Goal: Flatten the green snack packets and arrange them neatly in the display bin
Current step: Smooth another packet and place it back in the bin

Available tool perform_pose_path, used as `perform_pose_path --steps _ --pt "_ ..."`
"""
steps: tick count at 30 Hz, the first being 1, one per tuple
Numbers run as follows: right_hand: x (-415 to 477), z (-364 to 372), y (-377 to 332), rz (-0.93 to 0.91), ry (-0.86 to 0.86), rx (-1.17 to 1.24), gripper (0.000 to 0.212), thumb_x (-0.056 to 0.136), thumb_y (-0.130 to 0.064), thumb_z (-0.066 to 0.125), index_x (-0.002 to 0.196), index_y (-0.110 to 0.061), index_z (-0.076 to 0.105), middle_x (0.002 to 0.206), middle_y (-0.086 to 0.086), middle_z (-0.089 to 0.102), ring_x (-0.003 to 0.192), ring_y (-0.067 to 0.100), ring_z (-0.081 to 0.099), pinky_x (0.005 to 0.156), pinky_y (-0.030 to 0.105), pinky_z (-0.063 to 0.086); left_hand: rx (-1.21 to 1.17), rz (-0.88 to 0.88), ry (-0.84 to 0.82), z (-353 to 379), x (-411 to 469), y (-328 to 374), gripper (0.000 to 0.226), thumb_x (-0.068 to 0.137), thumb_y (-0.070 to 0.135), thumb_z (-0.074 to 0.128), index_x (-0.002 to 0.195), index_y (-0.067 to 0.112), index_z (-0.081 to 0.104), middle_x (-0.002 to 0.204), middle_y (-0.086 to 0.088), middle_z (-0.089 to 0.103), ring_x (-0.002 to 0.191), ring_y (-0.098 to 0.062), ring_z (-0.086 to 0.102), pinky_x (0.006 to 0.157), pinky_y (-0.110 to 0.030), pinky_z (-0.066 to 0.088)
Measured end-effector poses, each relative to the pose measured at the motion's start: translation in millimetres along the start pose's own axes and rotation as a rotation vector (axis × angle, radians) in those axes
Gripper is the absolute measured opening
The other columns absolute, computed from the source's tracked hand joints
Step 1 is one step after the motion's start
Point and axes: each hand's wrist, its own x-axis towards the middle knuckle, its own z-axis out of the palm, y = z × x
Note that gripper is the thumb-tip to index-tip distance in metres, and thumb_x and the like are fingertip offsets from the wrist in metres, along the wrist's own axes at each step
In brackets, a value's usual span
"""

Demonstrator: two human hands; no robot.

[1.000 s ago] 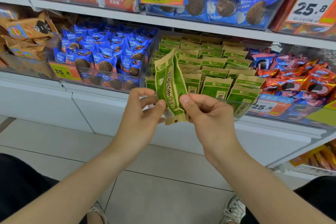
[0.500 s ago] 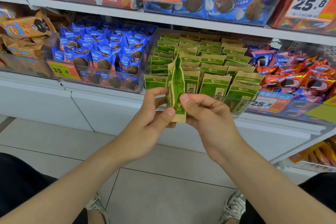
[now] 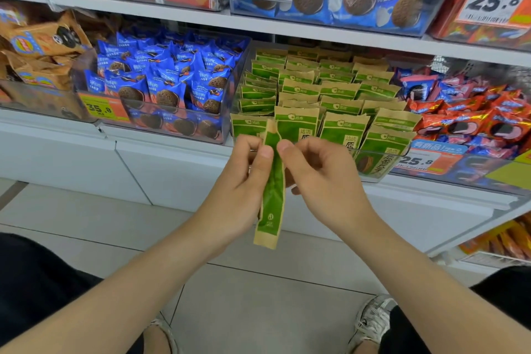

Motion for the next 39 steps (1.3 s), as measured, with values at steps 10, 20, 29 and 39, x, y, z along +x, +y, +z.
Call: perform_pose_path --steps 10,20,29,39 --pt "7 7 15 -0.004 -0.08 0.011 0.033 0.103 -0.027 0.056 0.078 -0.009 0.068 0.077 0.021 0.065 0.07 0.031 0.06 0.072 0.061 0.055 -0.197 -0.196 -0.059 -5 1 4 0.019 0.114 0.023 0.045 0.118 0.014 0.062 0.094 -0.009 0.073 0.081 -0.016 0.067 0.075 -0.036 0.056" --pt "20 -18 1 -0.146 -0.119 -0.168 0.042 0.08 -0.065 0.08 0.078 -0.024 0.069 0.075 -0.009 0.061 0.082 0.012 0.06 0.072 0.04 0.051 -0.024 -0.149 -0.136 -23 9 10 0.022 0.108 0.032 0.056 0.107 0.015 0.069 0.103 -0.007 0.081 0.097 -0.03 0.078 0.08 -0.044 0.062" --pt "50 -21 -29 -0.265 0.132 -0.171 0.031 0.086 -0.039 0.087 0.096 -0.018 0.066 0.083 -0.004 0.073 0.073 0.011 0.069 0.063 0.032 0.057 0.204 0.068 -0.224 -52 39 26 0.024 0.108 0.022 0.059 0.107 0.002 0.072 0.09 -0.017 0.073 0.084 -0.015 0.064 0.08 -0.045 0.056" --pt "96 -23 -51 -0.011 0.118 0.372 0.02 0.095 -0.011 0.079 0.108 -0.004 0.066 0.093 0.013 0.081 0.086 0.029 0.08 0.074 0.051 0.067 0.312 0.095 0.096 -70 106 38 0.05 0.104 0.059 0.051 0.099 0.015 0.074 0.094 -0.019 0.075 0.093 -0.041 0.073 0.087 -0.058 0.061"
